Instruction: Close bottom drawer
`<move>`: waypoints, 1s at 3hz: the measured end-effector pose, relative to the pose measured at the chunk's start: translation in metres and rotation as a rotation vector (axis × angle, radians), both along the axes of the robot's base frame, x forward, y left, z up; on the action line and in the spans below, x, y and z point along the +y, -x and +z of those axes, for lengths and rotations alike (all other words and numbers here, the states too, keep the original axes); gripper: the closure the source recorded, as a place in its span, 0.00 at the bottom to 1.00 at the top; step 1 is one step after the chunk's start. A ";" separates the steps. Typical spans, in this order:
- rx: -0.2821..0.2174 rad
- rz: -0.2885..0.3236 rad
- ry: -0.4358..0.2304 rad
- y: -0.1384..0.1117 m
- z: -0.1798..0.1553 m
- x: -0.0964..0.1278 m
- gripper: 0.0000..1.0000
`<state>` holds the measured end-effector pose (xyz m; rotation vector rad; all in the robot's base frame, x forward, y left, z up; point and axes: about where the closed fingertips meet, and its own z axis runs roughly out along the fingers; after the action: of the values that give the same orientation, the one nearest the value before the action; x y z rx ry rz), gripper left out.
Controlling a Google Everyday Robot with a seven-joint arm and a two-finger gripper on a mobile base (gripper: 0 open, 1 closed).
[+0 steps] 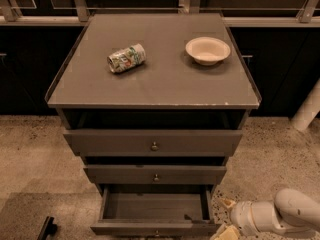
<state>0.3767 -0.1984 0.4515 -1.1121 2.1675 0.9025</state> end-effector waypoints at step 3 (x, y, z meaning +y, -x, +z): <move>0.005 0.001 -0.005 0.001 -0.003 0.002 0.66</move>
Offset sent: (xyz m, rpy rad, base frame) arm -0.0013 0.0018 -0.0027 0.0052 0.0053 0.0010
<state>0.3754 -0.1965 0.4486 -1.1091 2.1679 0.9122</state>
